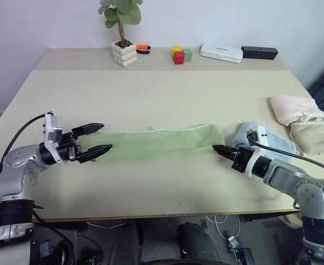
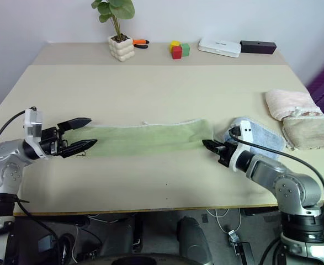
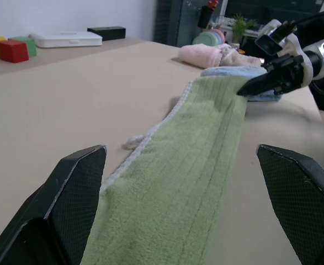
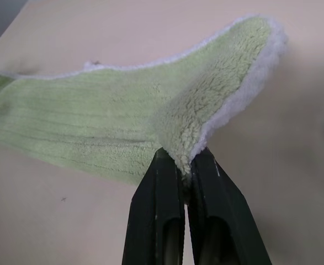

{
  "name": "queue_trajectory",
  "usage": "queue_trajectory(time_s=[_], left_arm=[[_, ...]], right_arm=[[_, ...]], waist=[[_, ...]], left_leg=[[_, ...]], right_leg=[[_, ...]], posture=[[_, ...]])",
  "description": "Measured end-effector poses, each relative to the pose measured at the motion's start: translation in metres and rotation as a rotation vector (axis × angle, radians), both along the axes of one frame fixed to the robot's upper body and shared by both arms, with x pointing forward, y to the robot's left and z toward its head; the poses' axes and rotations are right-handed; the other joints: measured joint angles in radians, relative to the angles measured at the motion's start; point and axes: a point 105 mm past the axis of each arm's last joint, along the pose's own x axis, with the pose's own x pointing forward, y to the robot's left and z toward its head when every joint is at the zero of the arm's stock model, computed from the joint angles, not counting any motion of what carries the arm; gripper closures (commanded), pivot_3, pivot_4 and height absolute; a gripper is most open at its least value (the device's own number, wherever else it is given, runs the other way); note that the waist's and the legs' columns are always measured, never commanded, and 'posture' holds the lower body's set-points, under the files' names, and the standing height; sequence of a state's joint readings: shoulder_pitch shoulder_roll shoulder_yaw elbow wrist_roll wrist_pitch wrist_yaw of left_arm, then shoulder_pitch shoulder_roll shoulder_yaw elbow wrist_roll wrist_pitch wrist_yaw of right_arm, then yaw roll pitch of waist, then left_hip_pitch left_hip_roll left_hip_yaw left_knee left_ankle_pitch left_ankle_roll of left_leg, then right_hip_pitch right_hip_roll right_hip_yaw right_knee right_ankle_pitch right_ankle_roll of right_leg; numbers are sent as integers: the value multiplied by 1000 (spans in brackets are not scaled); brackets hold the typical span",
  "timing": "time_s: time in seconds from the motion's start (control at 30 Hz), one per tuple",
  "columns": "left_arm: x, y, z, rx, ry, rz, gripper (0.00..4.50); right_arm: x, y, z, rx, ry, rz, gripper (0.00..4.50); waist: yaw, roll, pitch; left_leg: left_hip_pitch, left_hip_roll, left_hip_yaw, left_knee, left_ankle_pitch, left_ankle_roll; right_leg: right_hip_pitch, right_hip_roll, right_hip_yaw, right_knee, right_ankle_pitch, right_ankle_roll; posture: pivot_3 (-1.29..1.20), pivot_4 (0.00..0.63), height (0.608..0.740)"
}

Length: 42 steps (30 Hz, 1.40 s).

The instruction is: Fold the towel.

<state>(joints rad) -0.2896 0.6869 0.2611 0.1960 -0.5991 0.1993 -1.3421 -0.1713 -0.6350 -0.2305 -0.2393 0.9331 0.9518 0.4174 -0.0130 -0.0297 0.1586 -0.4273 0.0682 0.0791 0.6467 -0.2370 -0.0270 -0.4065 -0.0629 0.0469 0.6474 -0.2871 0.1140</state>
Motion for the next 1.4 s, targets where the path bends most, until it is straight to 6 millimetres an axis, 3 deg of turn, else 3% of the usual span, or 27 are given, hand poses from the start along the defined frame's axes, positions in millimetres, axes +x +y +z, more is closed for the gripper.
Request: queue_trajectory(time_s=[0.23,0.3,0.4,0.47,0.67,1.07,1.4], left_arm=[[1,1,0,0,-7,8,0],[1,2,-1,0,-4,13,0],[2,3,-1,-2,-3,18,0],[2,3,-1,-2,-4,20,0],[0,3,-2,1,-4,29,0],[-10,9,-4,8,-7,67,0],[-23,14,5,41,-11,49,0]], right_arm=[[-3,12,5,-182,-66,130,4463],[3,18,18,-245,-127,170,4463],[12,39,55,-272,-271,235,4463],[11,54,65,-305,-327,294,4463],[4,86,47,-308,-297,421,4463],[4,142,51,-244,-364,580,4463],[3,171,19,-226,-297,629,4463]], waist=[[-1,0,0],[-1,0,0],[-3,1,1],[-2,1,1],[0,1,1],[1,1,1],[-3,1,1]], left_leg=[[0,0,0,0,0,0],[0,0,0,0,0,0],[0,0,0,-1,0,0],[-1,0,0,-1,0,0],[-2,0,1,1,0,1],[-2,0,1,0,0,1],[-2,0,1,0,0,0]], right_leg=[[0,0,0,0,0,0],[-1,0,0,0,0,0],[-2,0,0,0,0,0],[-2,0,0,0,-1,-1],[-2,-1,0,0,-1,-1],[-3,0,0,1,-1,-1],[-3,0,-1,1,-1,-1]], posture=[[0,150,735],[0,150,735],[0,150,735],[0,150,735],[0,150,735],[0,150,735],[0,150,735]])
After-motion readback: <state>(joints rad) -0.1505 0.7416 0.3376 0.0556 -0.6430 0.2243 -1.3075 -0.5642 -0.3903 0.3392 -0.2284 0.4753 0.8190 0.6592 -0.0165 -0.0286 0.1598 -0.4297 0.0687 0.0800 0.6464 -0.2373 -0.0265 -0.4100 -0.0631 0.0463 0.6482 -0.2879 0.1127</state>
